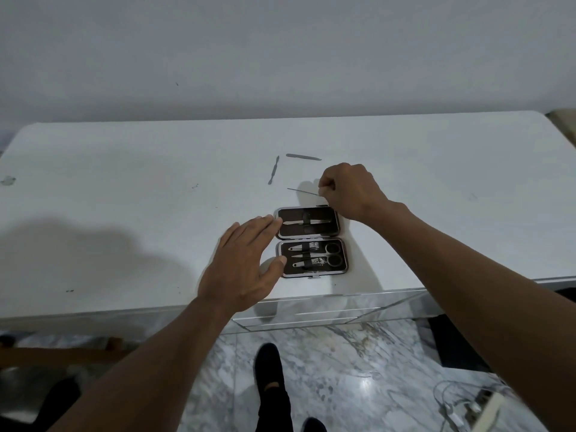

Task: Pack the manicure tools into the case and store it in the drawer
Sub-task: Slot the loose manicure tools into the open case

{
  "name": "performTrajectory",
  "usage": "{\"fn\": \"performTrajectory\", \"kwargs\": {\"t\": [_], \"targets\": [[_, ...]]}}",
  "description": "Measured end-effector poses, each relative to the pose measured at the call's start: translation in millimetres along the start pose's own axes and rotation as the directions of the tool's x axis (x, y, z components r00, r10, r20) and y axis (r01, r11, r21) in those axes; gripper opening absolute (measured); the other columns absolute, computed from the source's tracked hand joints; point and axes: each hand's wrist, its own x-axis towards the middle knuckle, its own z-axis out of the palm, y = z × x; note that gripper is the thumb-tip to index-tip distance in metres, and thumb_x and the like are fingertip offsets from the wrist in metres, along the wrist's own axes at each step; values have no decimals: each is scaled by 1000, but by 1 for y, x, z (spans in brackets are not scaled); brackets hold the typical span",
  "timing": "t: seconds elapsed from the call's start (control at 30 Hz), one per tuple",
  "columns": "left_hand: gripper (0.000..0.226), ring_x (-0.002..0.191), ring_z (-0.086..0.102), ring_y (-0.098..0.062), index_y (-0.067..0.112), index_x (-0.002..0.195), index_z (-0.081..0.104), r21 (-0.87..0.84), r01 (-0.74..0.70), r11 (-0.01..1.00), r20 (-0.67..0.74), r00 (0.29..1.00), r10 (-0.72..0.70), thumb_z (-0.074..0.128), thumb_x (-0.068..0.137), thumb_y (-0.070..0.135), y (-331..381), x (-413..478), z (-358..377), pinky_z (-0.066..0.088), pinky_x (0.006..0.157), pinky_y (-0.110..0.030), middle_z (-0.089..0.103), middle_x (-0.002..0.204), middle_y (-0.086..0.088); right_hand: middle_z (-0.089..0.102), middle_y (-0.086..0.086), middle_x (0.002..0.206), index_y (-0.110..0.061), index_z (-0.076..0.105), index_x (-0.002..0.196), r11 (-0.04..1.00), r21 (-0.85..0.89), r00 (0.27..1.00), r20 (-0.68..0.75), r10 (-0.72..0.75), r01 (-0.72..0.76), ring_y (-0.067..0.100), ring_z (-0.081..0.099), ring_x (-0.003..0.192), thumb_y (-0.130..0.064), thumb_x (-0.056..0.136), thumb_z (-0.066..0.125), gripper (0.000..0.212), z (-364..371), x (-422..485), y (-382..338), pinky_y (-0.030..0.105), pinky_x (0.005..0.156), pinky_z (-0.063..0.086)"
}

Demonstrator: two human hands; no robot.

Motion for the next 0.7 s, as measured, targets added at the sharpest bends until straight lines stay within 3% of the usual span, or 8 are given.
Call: {"fn": "performTrajectory", "kwargs": {"t": [0.3,0.5,0.6,0.7], "targets": [[65,139,33,-10,22,147,36,11,-3,1000,16,1000,3,43,87,47,0,0,0,20,118,-38,40,150,5,66,18,111,0,66,107,980,-200,1000,-1,-9,9,35,61,103,-10,92,53,22,9,65,-18,36,83,47],[65,139,33,-11,21,146,38,10,0,1000,21,1000,0,46,86,45,2,2,-3,22,117,-39,41,149,4,65,16,97,-4,66,97,975,-212,998,-12,61,-62,35,61,88,-1,83,56,18,14,91,-27,33,72,47],[65,139,33,-11,21,146,38,8,0,1000,24,1000,0,46,87,46,1,2,-4,22,117,-39,41,150,4,52,12,87,-5,51,81,970,-214,993,18,120,-114,34,52,80,0,82,56,6,6,93,-36,33,68,42],[65,140,32,-11,21,147,37,6,0,1000,26,1000,0,46,87,46,1,3,-4,22,117,-39,41,150,4,48,10,89,-7,42,85,969,-219,985,100,137,-113,32,49,81,-10,85,60,17,-3,92,-38,34,69,39]]}}
